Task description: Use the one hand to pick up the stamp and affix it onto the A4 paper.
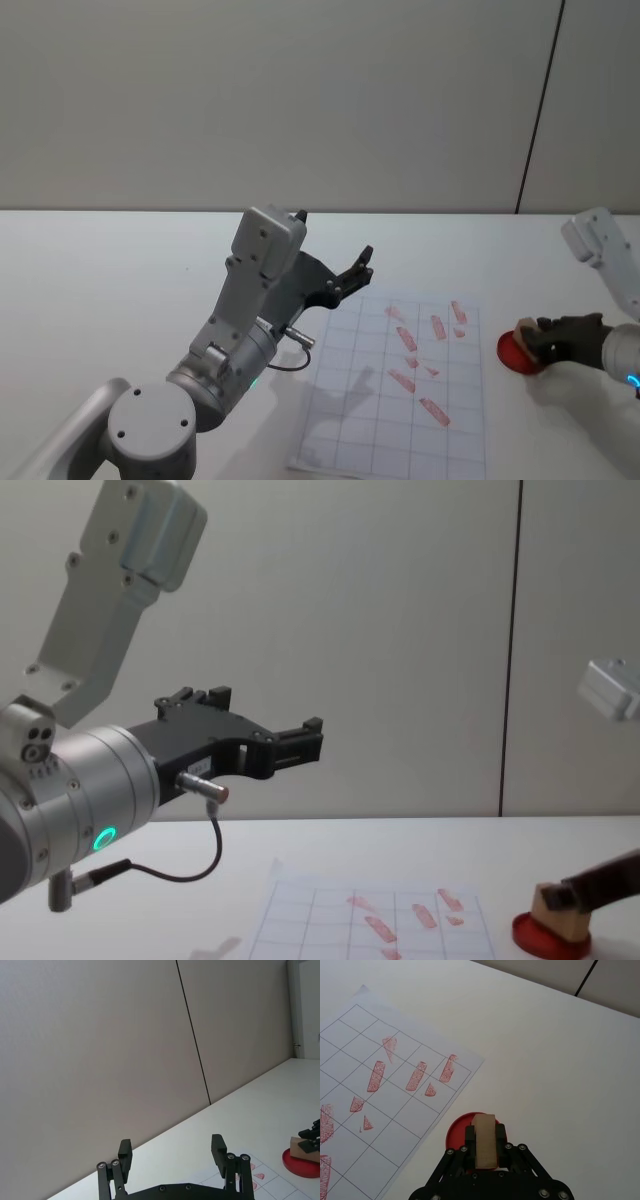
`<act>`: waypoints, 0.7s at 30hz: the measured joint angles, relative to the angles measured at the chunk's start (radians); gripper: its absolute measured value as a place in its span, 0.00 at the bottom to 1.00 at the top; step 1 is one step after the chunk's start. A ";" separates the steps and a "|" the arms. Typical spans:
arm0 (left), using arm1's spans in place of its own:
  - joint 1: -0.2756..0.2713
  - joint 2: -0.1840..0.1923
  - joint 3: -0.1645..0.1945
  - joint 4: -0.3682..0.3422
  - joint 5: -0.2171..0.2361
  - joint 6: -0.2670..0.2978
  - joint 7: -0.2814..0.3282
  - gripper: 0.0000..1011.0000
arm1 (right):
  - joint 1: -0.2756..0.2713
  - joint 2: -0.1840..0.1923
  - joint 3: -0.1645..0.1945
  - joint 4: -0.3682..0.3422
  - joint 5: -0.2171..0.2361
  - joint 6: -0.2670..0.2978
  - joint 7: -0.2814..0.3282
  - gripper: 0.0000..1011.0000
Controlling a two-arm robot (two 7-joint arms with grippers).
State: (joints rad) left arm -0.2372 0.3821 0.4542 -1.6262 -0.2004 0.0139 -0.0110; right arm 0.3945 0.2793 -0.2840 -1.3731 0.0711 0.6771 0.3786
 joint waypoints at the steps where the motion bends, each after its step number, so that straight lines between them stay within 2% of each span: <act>1: 0.000 0.000 0.000 0.000 0.000 0.000 0.000 0.99 | 0.002 0.001 -0.001 -0.001 -0.008 -0.003 0.002 0.22; 10: 0.000 0.000 0.000 0.000 0.000 0.000 0.000 0.99 | 0.018 0.007 -0.007 -0.013 -0.071 -0.031 0.029 0.22; 14: 0.000 0.000 0.000 0.000 0.000 0.000 0.000 0.99 | 0.030 0.011 -0.011 -0.023 -0.116 -0.060 0.053 0.22; 21: 0.000 0.000 0.000 0.000 0.000 0.000 0.000 0.99 | 0.049 0.017 -0.017 -0.030 -0.169 -0.108 0.095 0.22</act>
State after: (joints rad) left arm -0.2371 0.3821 0.4542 -1.6262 -0.2004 0.0139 -0.0109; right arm 0.4439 0.2959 -0.3009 -1.4034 -0.0983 0.5689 0.4737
